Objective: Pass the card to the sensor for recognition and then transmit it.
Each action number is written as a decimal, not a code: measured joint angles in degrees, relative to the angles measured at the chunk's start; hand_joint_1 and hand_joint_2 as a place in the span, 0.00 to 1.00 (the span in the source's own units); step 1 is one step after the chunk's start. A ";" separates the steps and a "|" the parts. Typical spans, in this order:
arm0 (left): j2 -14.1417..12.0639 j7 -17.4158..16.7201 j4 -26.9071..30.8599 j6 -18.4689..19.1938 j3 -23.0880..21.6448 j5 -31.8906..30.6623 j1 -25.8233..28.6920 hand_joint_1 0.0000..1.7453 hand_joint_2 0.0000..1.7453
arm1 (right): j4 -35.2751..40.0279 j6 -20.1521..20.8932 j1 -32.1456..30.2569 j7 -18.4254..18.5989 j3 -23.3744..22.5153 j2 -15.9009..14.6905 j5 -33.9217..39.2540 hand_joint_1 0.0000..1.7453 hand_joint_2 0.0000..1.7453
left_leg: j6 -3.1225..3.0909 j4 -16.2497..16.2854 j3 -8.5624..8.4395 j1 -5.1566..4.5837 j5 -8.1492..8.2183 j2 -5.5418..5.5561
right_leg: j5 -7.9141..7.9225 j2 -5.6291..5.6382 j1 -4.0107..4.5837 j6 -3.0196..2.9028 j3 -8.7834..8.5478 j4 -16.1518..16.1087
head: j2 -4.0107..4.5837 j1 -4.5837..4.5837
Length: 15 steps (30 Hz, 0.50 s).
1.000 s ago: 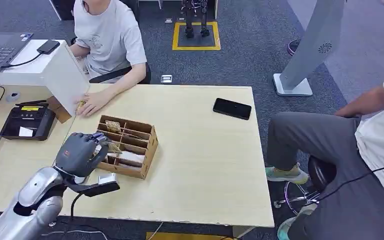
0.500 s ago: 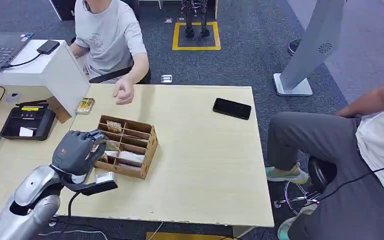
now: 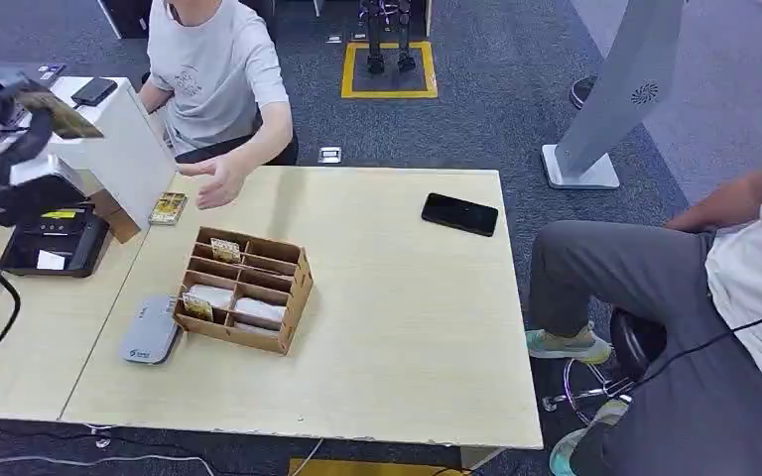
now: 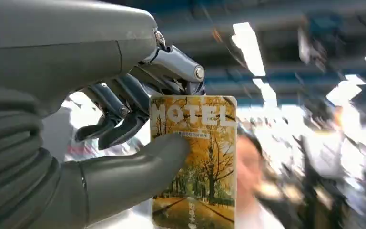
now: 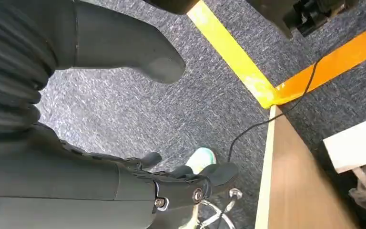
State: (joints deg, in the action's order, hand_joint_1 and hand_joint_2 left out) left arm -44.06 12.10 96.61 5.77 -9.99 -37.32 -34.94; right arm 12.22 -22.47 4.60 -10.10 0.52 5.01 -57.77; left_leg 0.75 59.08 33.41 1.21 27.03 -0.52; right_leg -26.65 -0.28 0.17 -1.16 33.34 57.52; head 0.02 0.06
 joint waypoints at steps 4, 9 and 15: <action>4.75 -5.65 -6.91 -7.87 -0.42 -12.34 -6.21 1.00 1.00 | 0.02 -0.31 0.35 0.17 -0.04 0.24 -0.35 0.00 1.00 | -0.07 0.00 0.07 -0.02 -0.05 0.20 | -0.02 -0.22 -0.11 0.02 -0.05 0.00 | 0.00 -0.06; 7.12 -5.96 -10.60 -9.15 -1.44 -12.91 -8.32 1.00 1.00 | 0.09 -0.44 0.28 0.20 -0.09 0.28 -0.79 0.00 1.00 | -0.03 0.00 0.08 -0.02 -0.08 -0.05 | 0.06 0.06 -0.12 0.04 0.01 0.00 | 0.00 -0.06; 9.12 -10.25 -13.64 -13.29 -1.62 -17.15 -8.90 1.00 1.00 | 0.09 -0.57 0.22 1.25 -0.11 0.44 -0.85 0.00 1.00 | -0.03 0.00 0.09 -0.02 -0.07 -0.06 | 0.06 0.07 -0.13 0.04 0.06 0.00 | 0.00 -0.06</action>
State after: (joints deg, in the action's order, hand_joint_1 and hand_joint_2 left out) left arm -34.95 1.86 82.97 -7.52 -11.61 -54.47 -43.84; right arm 12.31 -23.04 4.83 -8.85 0.42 5.44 -58.62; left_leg 0.72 59.08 33.50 1.19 26.96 -0.58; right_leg -26.60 -0.21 0.04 -1.11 33.40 57.53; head 0.02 0.00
